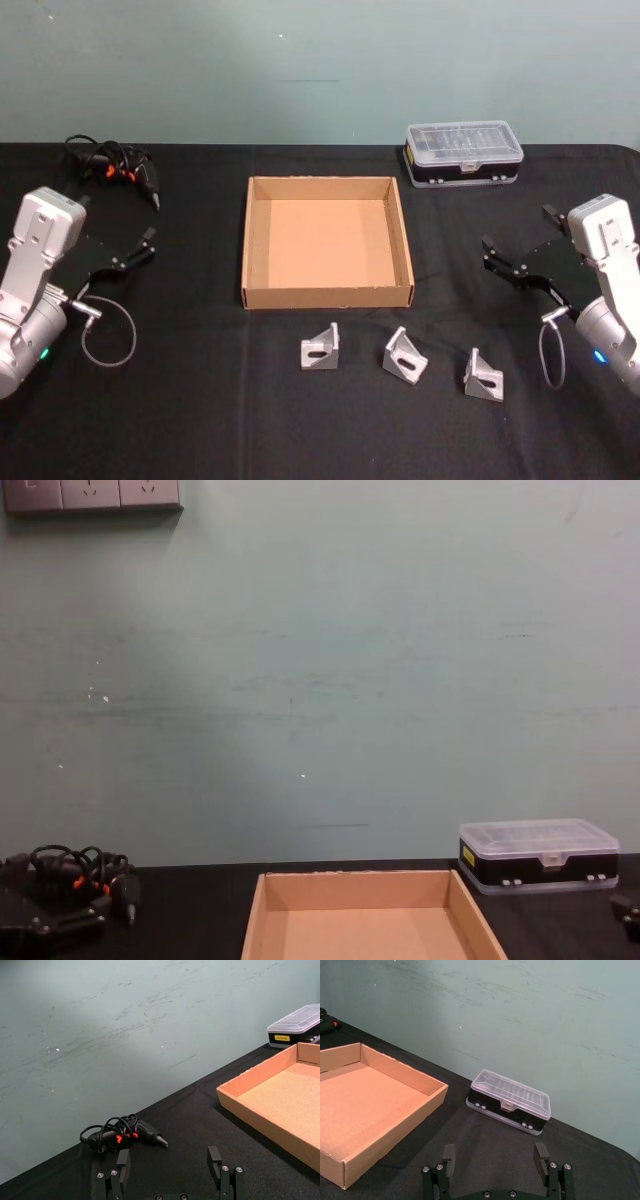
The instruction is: Use one hand to pick up the angle iron from the table and place it into the box.
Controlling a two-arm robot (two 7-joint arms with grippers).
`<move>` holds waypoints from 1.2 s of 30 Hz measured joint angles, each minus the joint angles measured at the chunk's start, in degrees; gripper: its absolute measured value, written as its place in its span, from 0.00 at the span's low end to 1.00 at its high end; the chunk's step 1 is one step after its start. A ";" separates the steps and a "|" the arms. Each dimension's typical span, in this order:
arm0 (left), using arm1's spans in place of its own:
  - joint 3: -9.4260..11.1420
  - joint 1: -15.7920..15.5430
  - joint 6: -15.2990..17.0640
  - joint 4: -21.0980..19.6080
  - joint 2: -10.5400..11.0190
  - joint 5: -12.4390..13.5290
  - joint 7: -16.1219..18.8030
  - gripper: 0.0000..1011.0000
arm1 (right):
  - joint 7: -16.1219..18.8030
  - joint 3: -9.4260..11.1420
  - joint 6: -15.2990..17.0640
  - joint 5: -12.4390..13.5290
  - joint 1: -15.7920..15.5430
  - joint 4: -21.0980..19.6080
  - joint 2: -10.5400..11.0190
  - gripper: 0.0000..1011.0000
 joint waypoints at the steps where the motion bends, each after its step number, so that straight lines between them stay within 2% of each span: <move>1: 0.00 0.00 0.00 0.00 0.00 0.00 0.00 1.00 | 0.00 0.00 0.00 0.00 0.00 0.00 0.00 0.99; 36: 0.00 0.00 0.00 0.00 0.00 0.00 0.00 1.00 | 0.00 0.00 0.00 0.00 0.00 0.00 0.00 0.99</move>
